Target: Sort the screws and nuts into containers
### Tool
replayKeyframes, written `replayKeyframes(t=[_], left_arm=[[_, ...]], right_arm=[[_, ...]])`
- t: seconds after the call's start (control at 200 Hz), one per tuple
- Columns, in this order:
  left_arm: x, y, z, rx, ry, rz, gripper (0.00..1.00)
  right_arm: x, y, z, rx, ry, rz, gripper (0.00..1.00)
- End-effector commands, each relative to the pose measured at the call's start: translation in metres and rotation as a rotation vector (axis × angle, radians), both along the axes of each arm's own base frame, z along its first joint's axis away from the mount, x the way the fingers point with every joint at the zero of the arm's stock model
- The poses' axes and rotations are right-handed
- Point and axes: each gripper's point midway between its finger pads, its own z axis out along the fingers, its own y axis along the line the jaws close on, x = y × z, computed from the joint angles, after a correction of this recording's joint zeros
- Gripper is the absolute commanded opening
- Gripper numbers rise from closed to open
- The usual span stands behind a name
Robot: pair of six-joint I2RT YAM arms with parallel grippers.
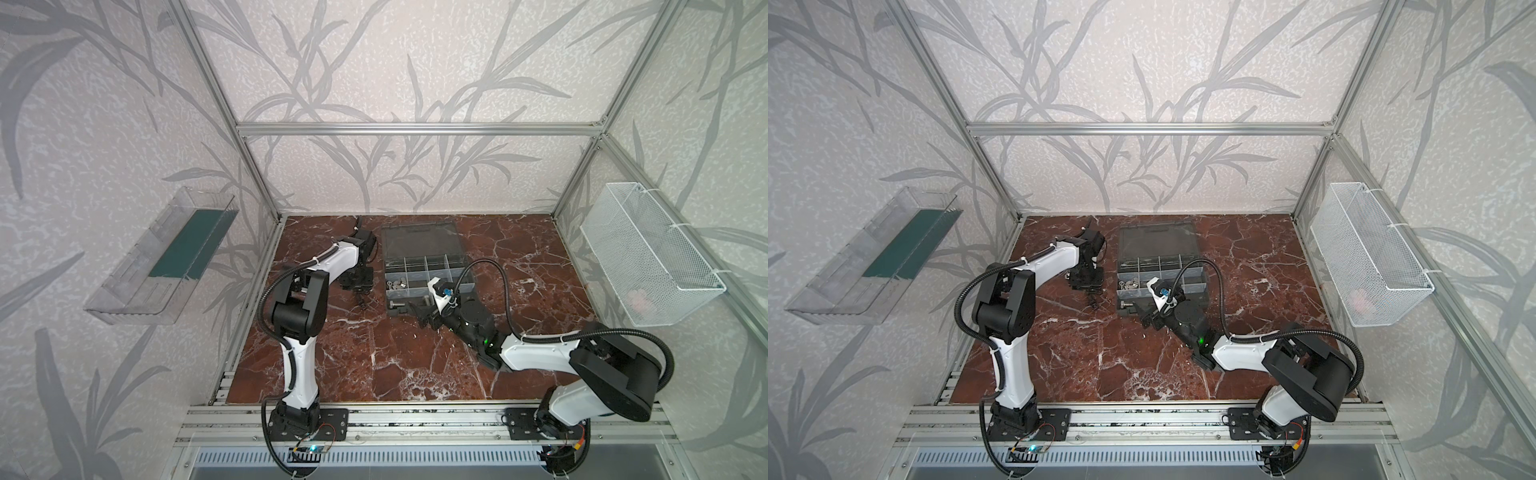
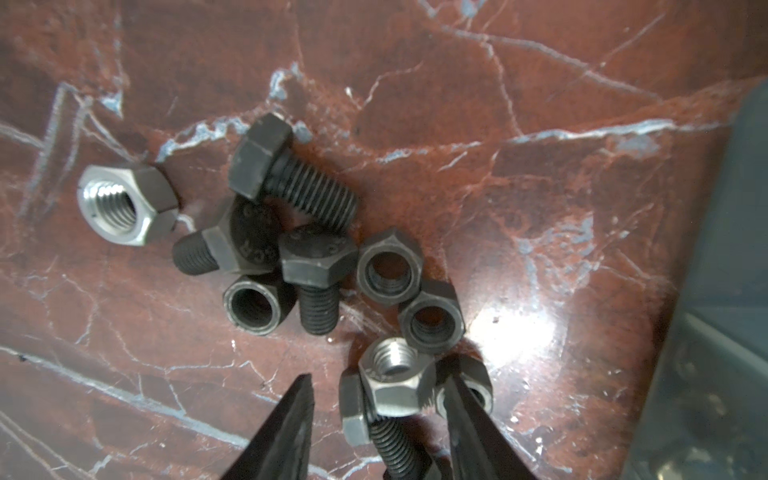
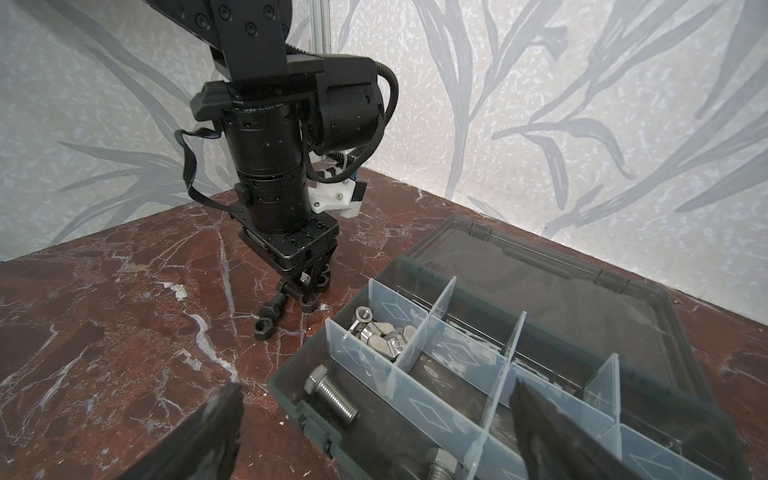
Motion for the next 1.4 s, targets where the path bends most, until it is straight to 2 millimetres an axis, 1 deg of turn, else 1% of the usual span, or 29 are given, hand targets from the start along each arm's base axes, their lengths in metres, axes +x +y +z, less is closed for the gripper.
replayKeyframes(t=[0.0, 0.105, 0.22, 0.435, 0.66, 0.815, 0.925, 1.06, 1.15, 1.27, 1.34, 1.395], left_arm=[[-0.020, 0.007, -0.024, 0.072, 0.106, -0.011, 0.51], [-0.018, 0.006, -0.020, 0.055, 0.086, -0.008, 0.51], [-0.018, -0.009, -0.021, -0.030, 0.077, -0.014, 0.49], [-0.021, -0.026, -0.022, -0.060, 0.083, -0.064, 0.48], [-0.021, -0.029, -0.020, -0.057, 0.080, -0.078, 0.48], [-0.022, -0.037, -0.021, -0.081, 0.081, -0.090, 0.49], [-0.020, -0.032, -0.015, -0.049, 0.068, -0.095, 0.48], [-0.018, -0.027, -0.004, -0.029, 0.049, -0.127, 0.48], [-0.022, -0.027, -0.001, -0.027, 0.069, -0.158, 0.49], [-0.028, -0.017, -0.001, 0.034, 0.089, -0.158, 0.49], [-0.029, -0.010, 0.003, 0.069, 0.082, -0.142, 0.49], [-0.030, -0.008, 0.007, 0.076, 0.067, -0.134, 0.49]], right_arm=[[0.004, 0.003, 0.018, 0.042, -0.027, -0.001, 0.99], [0.004, 0.003, 0.018, 0.042, -0.026, -0.001, 0.99], [0.004, 0.004, 0.017, 0.043, -0.022, 0.001, 0.99], [0.004, 0.003, 0.017, 0.039, -0.024, 0.000, 0.99], [0.005, 0.003, 0.017, 0.041, -0.025, 0.000, 0.99], [0.004, 0.004, 0.017, 0.042, -0.022, 0.003, 0.99], [0.004, 0.004, 0.017, 0.041, -0.024, 0.004, 0.99], [0.004, 0.005, 0.015, 0.039, -0.019, 0.006, 0.99], [0.004, 0.005, 0.015, 0.038, -0.019, 0.005, 0.99], [0.004, 0.006, 0.015, 0.041, -0.017, 0.009, 0.99], [0.004, 0.006, 0.015, 0.041, -0.016, 0.009, 0.99], [0.004, 0.005, 0.016, 0.040, -0.018, 0.007, 0.99]])
